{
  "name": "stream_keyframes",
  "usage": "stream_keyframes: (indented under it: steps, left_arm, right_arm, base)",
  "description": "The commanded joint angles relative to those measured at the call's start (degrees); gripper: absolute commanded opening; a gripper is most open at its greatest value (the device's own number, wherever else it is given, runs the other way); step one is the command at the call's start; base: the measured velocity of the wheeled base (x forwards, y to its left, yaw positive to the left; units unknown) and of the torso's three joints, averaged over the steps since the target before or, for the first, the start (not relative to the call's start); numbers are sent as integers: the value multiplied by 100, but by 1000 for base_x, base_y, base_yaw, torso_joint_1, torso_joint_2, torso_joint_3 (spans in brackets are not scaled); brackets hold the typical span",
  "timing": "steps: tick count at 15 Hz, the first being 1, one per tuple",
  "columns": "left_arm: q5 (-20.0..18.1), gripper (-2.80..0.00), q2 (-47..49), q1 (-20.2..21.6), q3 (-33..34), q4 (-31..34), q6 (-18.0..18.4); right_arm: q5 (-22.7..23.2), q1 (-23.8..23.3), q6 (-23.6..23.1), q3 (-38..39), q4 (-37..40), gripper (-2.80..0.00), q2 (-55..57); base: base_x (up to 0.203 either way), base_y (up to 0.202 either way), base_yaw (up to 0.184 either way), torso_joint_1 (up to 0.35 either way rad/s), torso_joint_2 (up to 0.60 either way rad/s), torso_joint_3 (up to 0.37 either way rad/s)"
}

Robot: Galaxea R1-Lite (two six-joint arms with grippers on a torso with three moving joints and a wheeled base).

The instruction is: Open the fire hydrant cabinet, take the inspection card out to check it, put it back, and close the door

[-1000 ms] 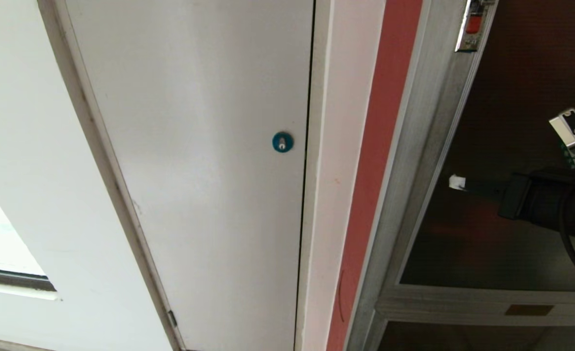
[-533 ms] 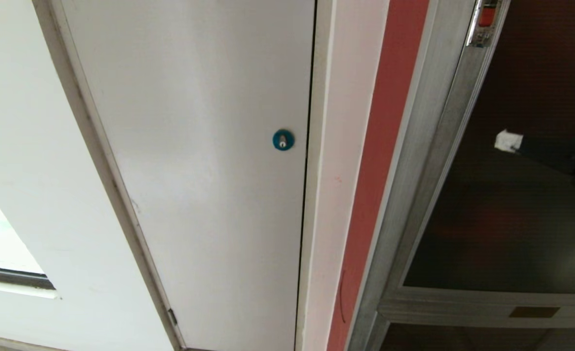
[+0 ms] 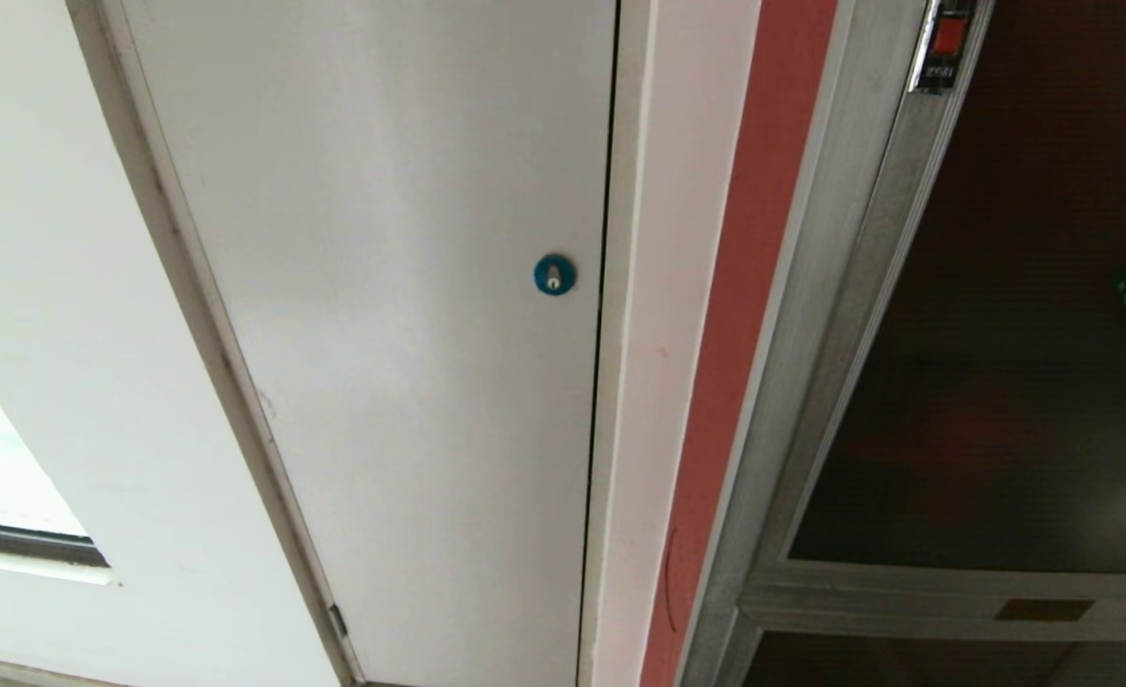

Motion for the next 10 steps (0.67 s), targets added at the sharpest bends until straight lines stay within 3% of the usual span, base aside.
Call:
stream_keyframes:
  steps: [1,6,10]
  left_arm:
    - [4,-280,-1,0,1,2,-2]
    - [4,-280,7,1,1,-2,-2]
    - [4,-280,-1,1,1,-2,-2]
  right_arm:
    - [34,32,37,-486,-6,-280,392]
    - [57,109,35,-905,-961,-280,1089]
    - [-29,109,27,-1702,-1051,-280,1598]
  base:
    - [0,0,0,0,0,0]
    - [0,0,0,0,0,0]
    - [0,0,0,0,0,0]
